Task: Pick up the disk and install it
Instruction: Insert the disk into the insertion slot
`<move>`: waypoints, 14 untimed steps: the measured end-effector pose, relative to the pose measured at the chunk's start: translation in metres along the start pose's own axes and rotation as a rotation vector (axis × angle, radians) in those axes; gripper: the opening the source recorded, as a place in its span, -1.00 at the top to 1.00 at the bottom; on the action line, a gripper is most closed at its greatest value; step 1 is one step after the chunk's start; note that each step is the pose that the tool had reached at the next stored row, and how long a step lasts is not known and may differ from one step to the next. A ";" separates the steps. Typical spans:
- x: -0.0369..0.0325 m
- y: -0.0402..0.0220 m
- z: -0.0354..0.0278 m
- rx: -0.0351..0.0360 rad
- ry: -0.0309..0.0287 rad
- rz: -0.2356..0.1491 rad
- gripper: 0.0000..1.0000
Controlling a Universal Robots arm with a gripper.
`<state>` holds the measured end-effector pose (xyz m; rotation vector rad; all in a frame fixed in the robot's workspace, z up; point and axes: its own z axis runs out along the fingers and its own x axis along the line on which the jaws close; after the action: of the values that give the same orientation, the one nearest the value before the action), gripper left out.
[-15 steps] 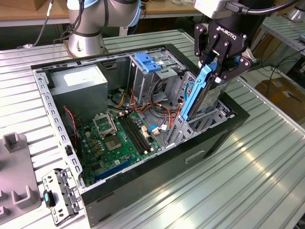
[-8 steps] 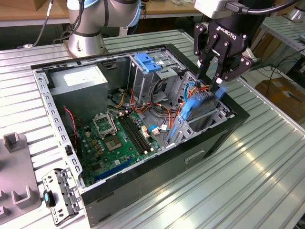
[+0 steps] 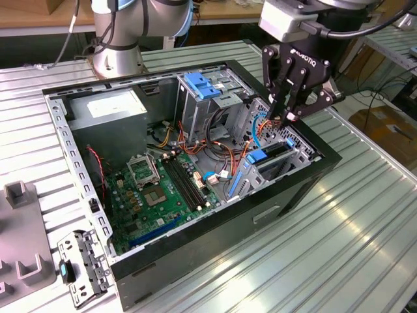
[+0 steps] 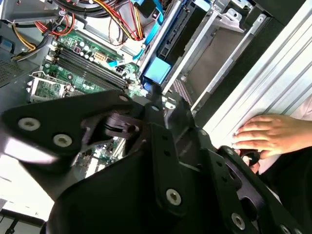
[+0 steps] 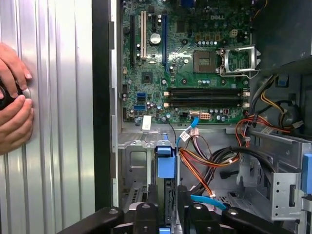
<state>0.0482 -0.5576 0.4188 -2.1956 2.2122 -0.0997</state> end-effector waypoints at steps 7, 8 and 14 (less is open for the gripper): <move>0.0000 -0.0100 0.0184 -0.0001 0.0004 0.006 0.79; -0.0001 -0.0108 0.0209 -0.0002 0.0003 0.006 0.79; -0.0005 -0.0105 0.0330 -0.0004 0.0004 0.006 0.79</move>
<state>0.0607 -0.5581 0.3865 -2.1891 2.2190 -0.0997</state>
